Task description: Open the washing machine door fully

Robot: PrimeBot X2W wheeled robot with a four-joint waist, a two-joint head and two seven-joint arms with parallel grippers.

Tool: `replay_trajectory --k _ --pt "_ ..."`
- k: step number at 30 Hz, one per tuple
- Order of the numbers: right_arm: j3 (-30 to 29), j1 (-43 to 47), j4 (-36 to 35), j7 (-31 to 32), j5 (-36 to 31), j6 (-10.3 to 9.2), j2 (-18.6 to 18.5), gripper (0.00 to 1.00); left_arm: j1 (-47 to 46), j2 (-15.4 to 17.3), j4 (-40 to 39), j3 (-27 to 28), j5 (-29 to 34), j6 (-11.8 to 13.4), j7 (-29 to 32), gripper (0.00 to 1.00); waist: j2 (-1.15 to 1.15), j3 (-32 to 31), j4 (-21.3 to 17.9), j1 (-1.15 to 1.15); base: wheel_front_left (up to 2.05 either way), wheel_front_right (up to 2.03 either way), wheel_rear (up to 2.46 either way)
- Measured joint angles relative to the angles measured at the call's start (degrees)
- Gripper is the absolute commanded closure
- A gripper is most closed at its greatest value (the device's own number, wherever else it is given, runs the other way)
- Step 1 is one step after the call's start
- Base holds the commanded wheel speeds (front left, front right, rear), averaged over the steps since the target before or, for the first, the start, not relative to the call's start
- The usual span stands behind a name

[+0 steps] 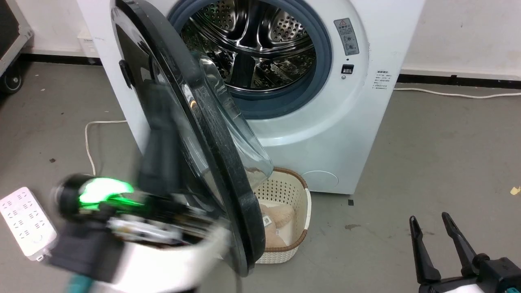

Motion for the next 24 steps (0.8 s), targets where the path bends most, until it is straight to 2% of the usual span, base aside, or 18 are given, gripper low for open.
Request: replay_trajectory --k 5,12,16,24 --pt "-0.3 0.0 0.3 0.0 0.2 0.00 0.0 0.00 0.6 -0.1 1.3 -10.4 1.3 -1.0 4.1 1.00 0.00 0.7 0.0 0.00 0.00 0.00 0.00" --pt "-0.3 -0.1 0.7 0.0 0.5 0.00 0.0 0.00 6.2 -0.2 11.1 -22.3 -1.0 -1.5 8.0 1.00 0.00 1.7 0.0 0.00 0.00 0.00 0.00" --pt "-0.5 -0.1 1.0 0.0 0.6 0.00 0.0 0.00 8.0 -0.2 17.7 -24.2 -2.5 -1.1 9.0 1.00 0.00 2.3 0.1 0.00 0.00 0.00 0.00" --pt "0.2 -0.3 1.8 -0.1 0.9 0.00 0.0 0.00 5.7 -0.2 29.0 -20.6 -3.7 1.1 6.2 1.00 0.00 3.2 0.6 0.01 0.00 0.00 0.00"
